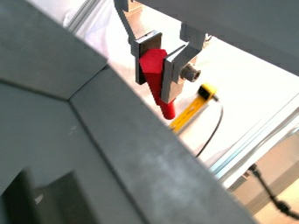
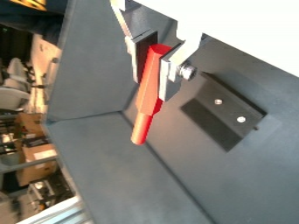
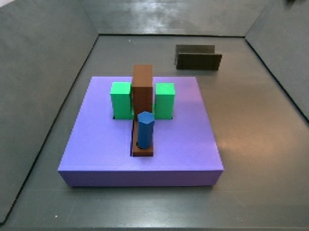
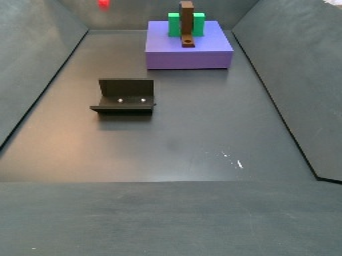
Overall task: Pick up the red object. Move up. Place the red object on the fixture. Regrasp the red object. Move to above the board. Insert the red object.
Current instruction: Move to above the board.
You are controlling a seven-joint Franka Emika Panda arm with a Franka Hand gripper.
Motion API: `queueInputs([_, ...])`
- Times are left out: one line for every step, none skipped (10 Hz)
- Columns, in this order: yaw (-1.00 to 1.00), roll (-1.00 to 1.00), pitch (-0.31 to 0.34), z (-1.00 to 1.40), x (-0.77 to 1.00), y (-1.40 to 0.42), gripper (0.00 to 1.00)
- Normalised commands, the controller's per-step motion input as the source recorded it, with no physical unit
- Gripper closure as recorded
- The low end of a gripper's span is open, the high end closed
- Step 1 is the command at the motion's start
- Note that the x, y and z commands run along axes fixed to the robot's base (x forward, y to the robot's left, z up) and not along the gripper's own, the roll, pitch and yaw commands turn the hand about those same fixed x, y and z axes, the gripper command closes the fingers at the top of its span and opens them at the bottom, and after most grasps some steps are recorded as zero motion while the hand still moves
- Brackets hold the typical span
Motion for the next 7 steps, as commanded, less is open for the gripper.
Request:
queueInputs([-0.02, -0.02, 0.013, 0.68, -0.03, 0.00, 1.00])
queueInputs([-0.01, 0.00, 0.029, 0.32, 0.00, 0.00, 1.00])
queueInputs([-0.19, -1.00, 0.089, 0.32, -1.07, -1.40, 1.00])
queueInputs([-0.18, -1.00, 0.083, 0.34, -1.13, -1.40, 1.00])
queueInputs([-0.18, -1.00, 0.082, 0.33, -1.21, -1.40, 1.00])
queueInputs([-0.17, -1.00, 0.090, 0.30, -1.21, -1.40, 1.00])
queueInputs([-0.16, -1.00, 0.114, 0.31, -1.17, -1.40, 1.00])
